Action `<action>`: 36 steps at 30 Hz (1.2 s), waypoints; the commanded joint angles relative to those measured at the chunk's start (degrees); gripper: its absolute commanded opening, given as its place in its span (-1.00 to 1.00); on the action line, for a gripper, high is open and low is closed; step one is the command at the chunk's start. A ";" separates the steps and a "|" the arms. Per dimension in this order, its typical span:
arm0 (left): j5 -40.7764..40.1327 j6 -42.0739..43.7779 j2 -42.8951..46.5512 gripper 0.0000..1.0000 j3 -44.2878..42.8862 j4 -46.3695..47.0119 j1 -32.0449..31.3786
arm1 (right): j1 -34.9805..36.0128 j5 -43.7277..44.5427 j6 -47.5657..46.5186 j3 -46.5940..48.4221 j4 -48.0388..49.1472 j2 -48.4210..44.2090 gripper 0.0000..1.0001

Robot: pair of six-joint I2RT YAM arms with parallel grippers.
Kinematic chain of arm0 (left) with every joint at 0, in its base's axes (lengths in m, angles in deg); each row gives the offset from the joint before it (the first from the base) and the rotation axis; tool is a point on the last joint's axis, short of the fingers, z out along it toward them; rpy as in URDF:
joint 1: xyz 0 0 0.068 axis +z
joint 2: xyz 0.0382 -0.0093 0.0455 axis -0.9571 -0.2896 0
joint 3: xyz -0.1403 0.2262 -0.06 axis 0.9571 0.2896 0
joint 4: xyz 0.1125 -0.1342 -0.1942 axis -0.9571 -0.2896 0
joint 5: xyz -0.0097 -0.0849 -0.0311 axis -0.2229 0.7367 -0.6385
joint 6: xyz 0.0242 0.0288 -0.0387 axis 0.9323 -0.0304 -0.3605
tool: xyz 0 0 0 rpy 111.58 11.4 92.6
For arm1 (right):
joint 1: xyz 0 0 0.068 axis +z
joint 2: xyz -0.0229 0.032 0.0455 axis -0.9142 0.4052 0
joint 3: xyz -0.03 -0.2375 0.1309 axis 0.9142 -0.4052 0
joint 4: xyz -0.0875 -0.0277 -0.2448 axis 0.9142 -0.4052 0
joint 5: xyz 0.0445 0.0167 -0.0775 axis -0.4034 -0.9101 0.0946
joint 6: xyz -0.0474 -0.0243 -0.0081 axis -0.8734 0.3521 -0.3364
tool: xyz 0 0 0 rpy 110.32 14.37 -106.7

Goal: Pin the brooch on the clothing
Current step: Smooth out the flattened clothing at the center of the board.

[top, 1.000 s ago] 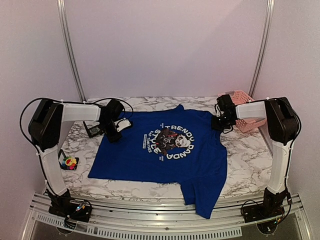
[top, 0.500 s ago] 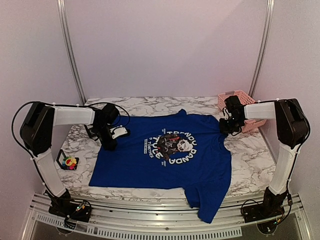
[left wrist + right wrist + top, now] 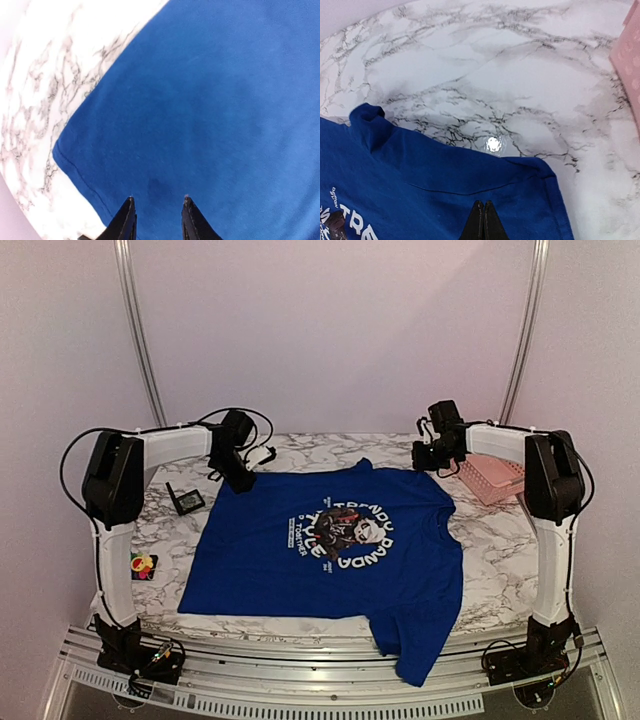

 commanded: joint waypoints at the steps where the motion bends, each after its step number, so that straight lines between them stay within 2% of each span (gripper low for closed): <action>1: -5.97 -1.80 -6.01 -0.36 -2.47 3.78 0.98 | 0.91 -1.62 3.54 3.14 -2.48 7.25 -0.99; 7: -10.36 -1.07 -10.57 -0.36 -2.83 6.67 1.37 | -0.89 1.29 6.22 15.50 -8.39 17.66 -1.00; 12: -13.11 -0.97 -13.68 -0.35 -5.20 8.81 1.99 | -2.58 1.59 5.99 23.87 -8.64 23.78 -1.00; 15: -12.81 -1.93 -14.11 -0.35 -6.20 6.90 2.46 | -2.77 -0.52 5.03 25.29 -8.28 24.55 -1.00; 20: -9.65 -1.44 -9.77 -0.32 -1.54 7.07 2.81 | -1.67 -7.58 -0.46 24.44 -7.43 21.13 -0.98; 23: -4.33 -1.36 -6.93 -0.23 -2.20 6.85 2.32 | -0.46 -10.62 -5.47 24.23 -3.48 16.76 -0.88; 27: -0.77 -1.60 -6.48 -0.12 -8.09 3.28 0.46 | -0.40 -9.02 -1.92 24.07 2.80 14.63 -0.57; 29: 0.63 -1.86 -6.74 -0.06 -10.25 1.80 -0.55 | -0.28 -8.96 1.11 24.22 5.94 15.86 -0.35; 36: 2.96 -2.30 -8.07 0.06 -11.98 0.82 -2.46 | 2.68 -7.59 4.97 29.37 6.29 24.69 0.08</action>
